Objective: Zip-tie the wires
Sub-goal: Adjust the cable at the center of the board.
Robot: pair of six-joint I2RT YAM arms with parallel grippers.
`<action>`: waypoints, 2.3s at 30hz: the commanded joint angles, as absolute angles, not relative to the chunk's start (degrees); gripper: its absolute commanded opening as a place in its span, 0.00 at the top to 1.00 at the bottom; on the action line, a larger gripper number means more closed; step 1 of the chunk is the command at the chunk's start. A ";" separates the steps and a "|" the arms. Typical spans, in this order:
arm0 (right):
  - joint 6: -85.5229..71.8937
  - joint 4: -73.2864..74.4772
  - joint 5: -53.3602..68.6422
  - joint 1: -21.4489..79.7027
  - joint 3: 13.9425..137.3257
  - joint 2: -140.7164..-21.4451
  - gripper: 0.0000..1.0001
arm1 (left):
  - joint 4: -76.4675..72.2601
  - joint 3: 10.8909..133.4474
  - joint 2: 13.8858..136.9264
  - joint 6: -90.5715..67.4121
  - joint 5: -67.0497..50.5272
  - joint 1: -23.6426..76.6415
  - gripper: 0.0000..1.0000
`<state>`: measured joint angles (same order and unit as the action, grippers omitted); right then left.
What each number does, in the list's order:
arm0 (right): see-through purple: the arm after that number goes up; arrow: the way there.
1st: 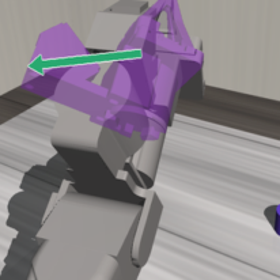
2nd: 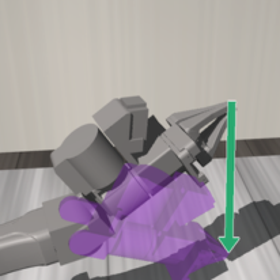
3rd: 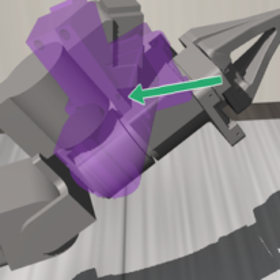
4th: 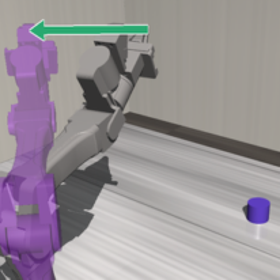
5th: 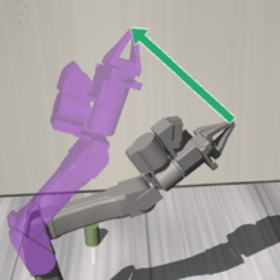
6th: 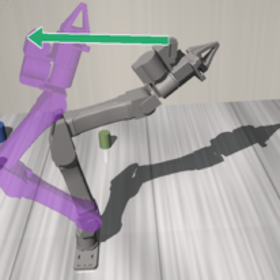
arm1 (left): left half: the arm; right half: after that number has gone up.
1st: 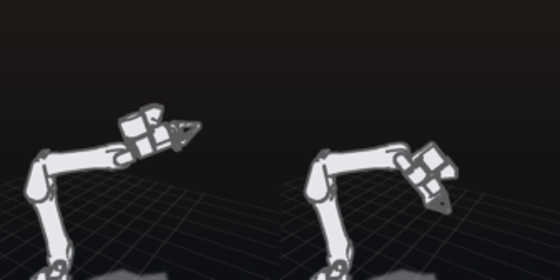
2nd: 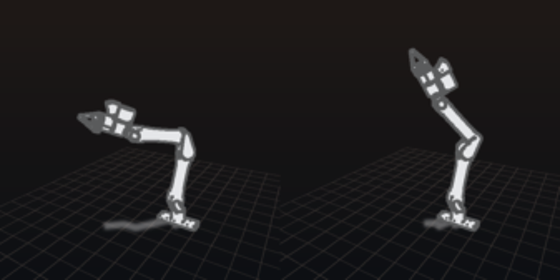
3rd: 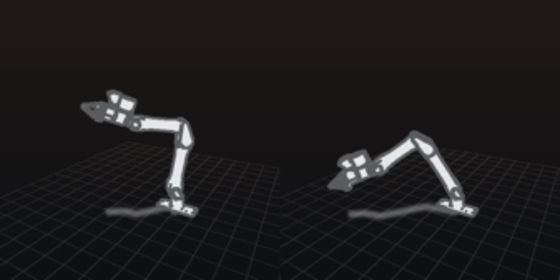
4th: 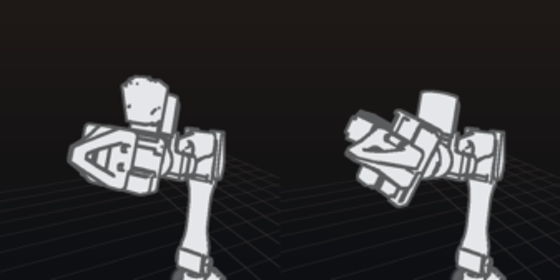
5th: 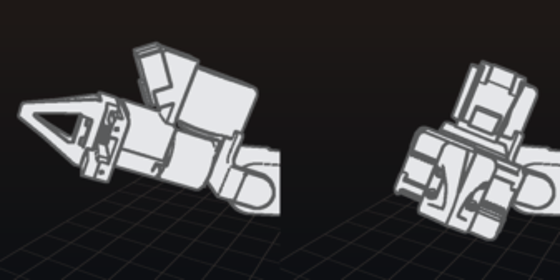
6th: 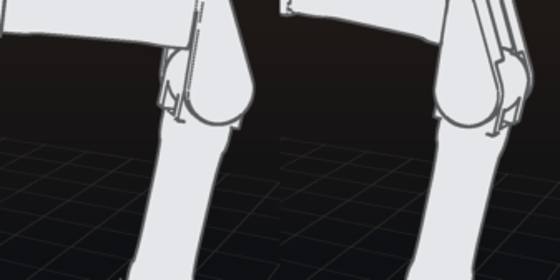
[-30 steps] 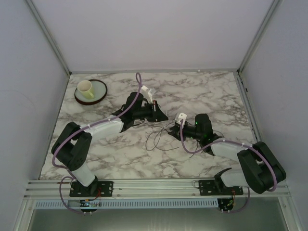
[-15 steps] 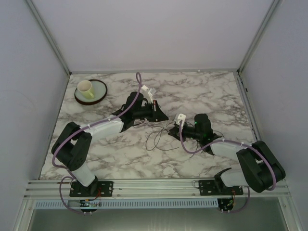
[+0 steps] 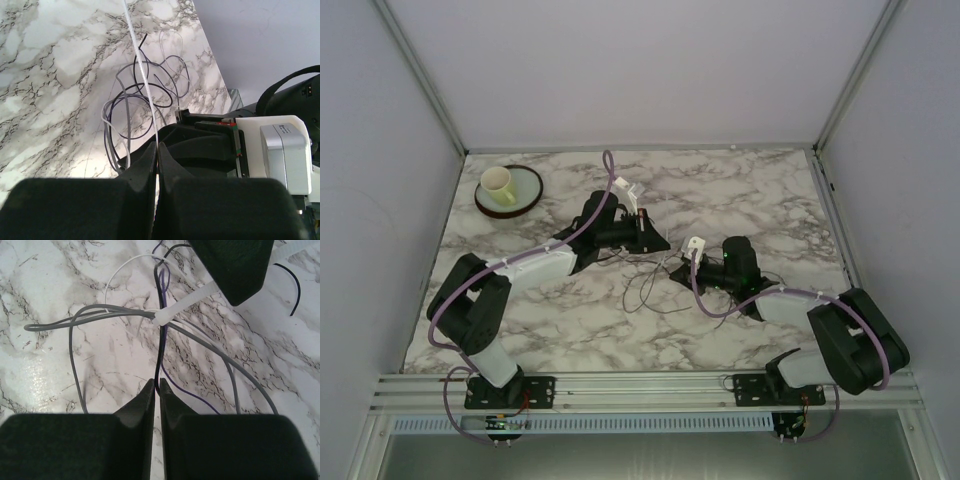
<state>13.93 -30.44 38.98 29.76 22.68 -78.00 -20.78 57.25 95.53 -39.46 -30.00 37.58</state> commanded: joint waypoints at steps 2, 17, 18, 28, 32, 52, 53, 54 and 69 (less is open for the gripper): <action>14.32 -33.05 40.80 29.53 24.64 -78.18 0.99 | -21.62 59.06 94.89 -40.06 -31.22 37.91 1.00; 12.78 -27.45 35.78 28.59 20.73 -68.87 1.00 | -17.47 57.54 90.18 -38.13 -30.72 34.09 1.00; 12.32 -27.36 35.63 28.57 20.58 -68.44 1.00 | -17.17 57.65 89.91 -38.00 -30.78 33.78 1.00; 7.72 -29.53 32.43 27.83 17.29 -63.99 1.00 | -13.18 57.74 86.27 -36.33 -30.86 30.12 1.00; 5.94 -30.60 31.21 27.36 15.79 -62.07 1.00 | -12.05 58.03 85.00 -35.87 -30.98 28.83 1.00; -1.14 -35.14 27.96 24.82 10.16 -59.21 1.00 | -5.87 64.34 83.48 -33.18 -32.04 24.03 1.00; -1.21 -35.29 27.82 24.67 9.91 -59.04 1.00 | -5.72 64.56 83.50 -33.07 -32.01 23.86 1.00; -1.37 -35.38 27.69 24.57 9.68 -58.93 1.00 | -5.67 64.74 83.54 -33.05 -32.09 23.78 1.00; -4.22 -37.48 26.18 23.01 7.79 -59.12 1.00 | -2.82 68.23 83.75 -30.97 -32.05 21.65 1.00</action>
